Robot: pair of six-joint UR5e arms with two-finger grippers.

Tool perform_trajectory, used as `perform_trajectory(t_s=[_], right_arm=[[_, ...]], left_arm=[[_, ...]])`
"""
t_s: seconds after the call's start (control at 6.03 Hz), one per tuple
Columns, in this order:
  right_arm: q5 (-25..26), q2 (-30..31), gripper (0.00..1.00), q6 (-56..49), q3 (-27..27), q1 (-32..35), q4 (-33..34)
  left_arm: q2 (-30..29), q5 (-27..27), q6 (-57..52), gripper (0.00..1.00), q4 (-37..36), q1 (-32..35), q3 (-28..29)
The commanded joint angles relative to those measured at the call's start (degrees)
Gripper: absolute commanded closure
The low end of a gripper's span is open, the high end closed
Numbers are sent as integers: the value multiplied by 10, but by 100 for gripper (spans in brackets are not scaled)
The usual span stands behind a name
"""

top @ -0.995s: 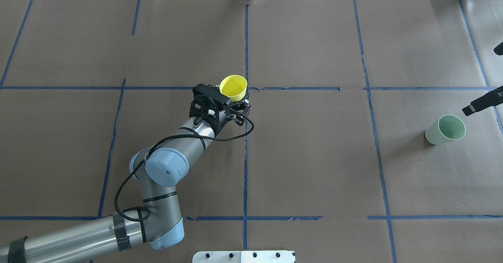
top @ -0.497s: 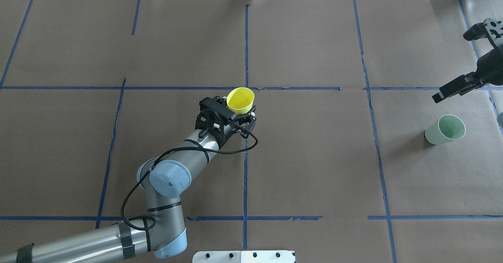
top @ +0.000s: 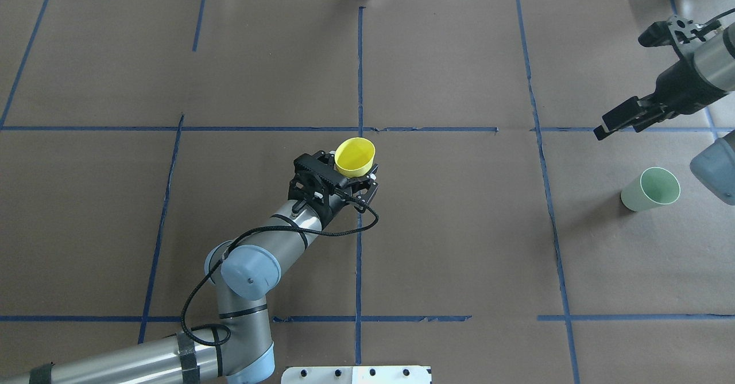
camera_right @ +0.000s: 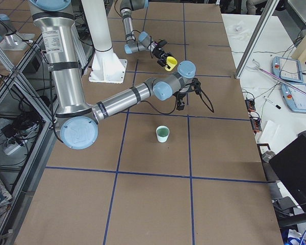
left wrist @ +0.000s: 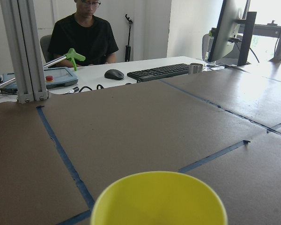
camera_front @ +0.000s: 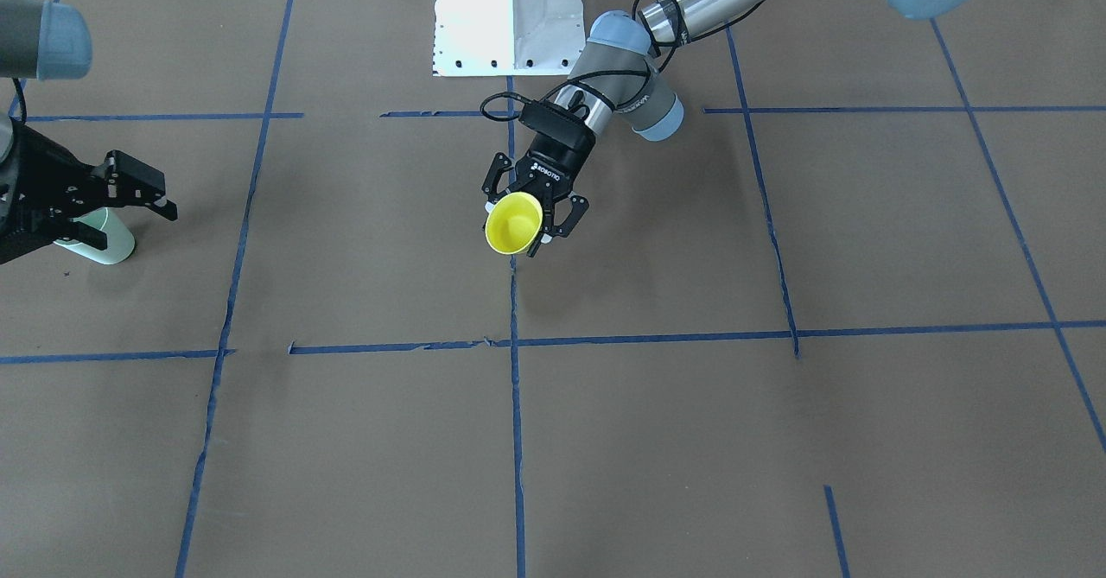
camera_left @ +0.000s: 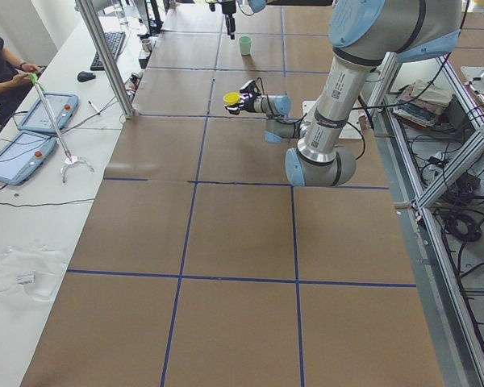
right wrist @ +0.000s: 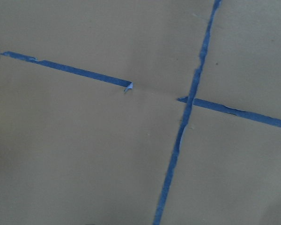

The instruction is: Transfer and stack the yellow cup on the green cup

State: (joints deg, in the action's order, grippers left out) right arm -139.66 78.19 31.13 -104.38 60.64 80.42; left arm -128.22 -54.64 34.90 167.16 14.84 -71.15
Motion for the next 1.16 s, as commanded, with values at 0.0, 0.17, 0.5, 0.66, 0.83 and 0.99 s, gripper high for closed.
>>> perform_trajectory(t_s=[0.0, 0.17, 0.5, 0.66, 0.83, 0.99], right_arm=[[24, -35, 0, 65, 0, -37, 0], [27, -39, 0, 86, 0, -53, 0], [27, -48, 0, 95, 0, -61, 2], [27, -69, 0, 150, 1, -80, 2], [27, -96, 0, 221, 3, -108, 2], [27, -130, 0, 295, 11, -141, 5]], left_arm=[[-2, 16, 0, 72, 6, -10, 5], [-2, 17, -1, 72, 6, -10, 7], [-2, 16, -1, 72, 6, -10, 8], [-9, 17, -1, 72, 6, -10, 13], [-11, 16, -4, 72, 6, -10, 12], [-16, 16, -25, 73, 7, -10, 12]])
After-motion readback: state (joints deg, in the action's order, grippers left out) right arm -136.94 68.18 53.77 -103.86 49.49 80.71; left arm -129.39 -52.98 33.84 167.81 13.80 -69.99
